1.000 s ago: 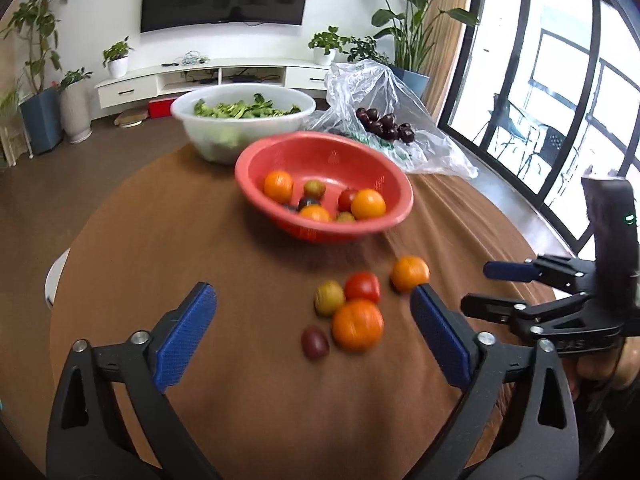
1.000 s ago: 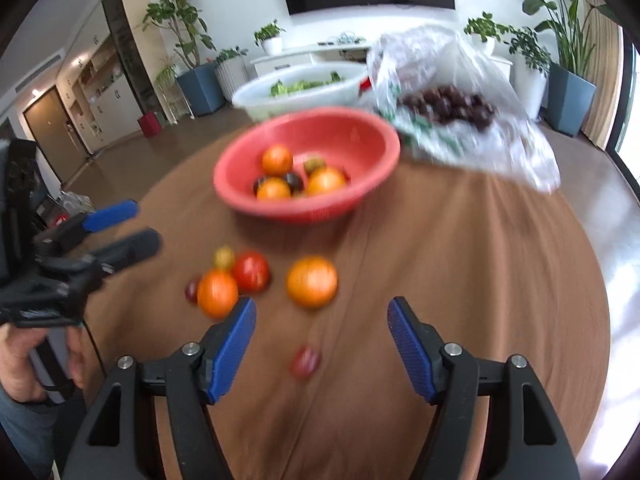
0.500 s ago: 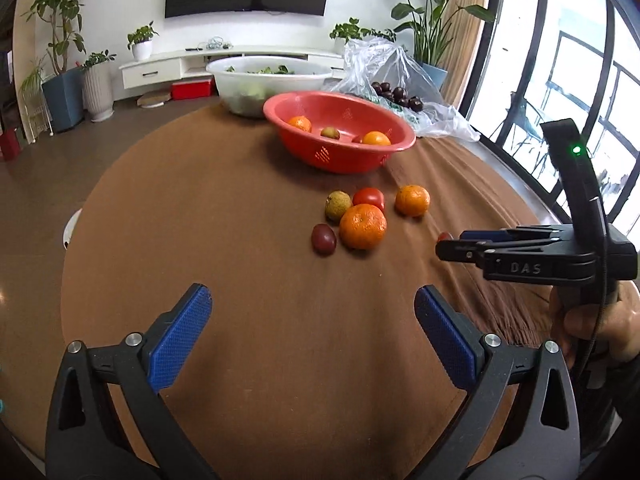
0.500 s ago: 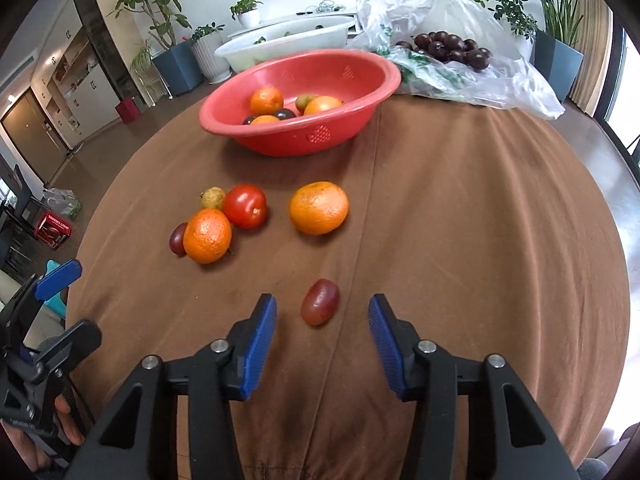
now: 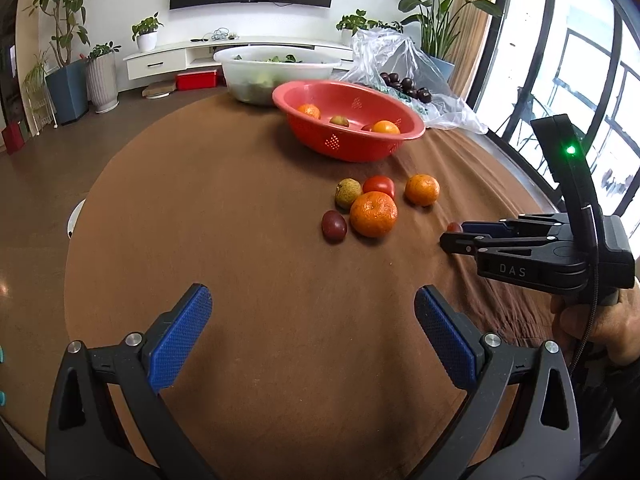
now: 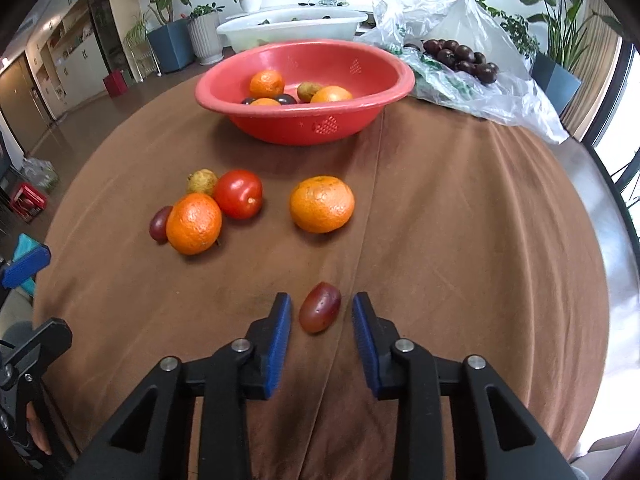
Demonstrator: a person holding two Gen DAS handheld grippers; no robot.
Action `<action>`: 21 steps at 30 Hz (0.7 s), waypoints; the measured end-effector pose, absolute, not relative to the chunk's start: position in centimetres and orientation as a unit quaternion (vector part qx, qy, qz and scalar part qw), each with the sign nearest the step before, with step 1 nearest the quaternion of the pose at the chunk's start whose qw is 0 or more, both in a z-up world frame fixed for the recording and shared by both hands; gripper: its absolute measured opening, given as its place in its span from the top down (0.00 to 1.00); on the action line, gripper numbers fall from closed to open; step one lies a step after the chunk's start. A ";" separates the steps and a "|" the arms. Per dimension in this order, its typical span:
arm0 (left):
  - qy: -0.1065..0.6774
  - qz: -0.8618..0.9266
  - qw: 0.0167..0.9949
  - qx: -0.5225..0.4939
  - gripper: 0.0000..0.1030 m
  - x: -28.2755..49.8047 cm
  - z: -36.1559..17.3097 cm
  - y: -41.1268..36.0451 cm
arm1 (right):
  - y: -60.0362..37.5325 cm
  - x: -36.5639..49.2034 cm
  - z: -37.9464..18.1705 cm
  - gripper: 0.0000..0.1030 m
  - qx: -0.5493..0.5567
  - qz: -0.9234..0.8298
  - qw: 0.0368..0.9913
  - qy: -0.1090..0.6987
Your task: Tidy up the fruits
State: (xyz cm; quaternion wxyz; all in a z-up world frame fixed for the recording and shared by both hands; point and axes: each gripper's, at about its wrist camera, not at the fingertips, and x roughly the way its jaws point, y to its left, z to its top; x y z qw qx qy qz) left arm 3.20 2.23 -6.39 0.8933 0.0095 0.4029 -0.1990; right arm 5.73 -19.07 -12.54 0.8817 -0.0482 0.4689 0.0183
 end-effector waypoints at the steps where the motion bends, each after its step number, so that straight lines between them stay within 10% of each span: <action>1: 0.404 -0.198 0.893 0.010 0.00 3.2 -6.4 2.2 | -19.1 5.8 -12.6 0.68 -0.051 0.017 0.881 0.469; 21: 0.402 -0.241 0.881 0.056 0.00 6.7 -5.1 -1.8 | -20.7 4.8 -11.6 0.78 0.002 0.044 0.888 0.457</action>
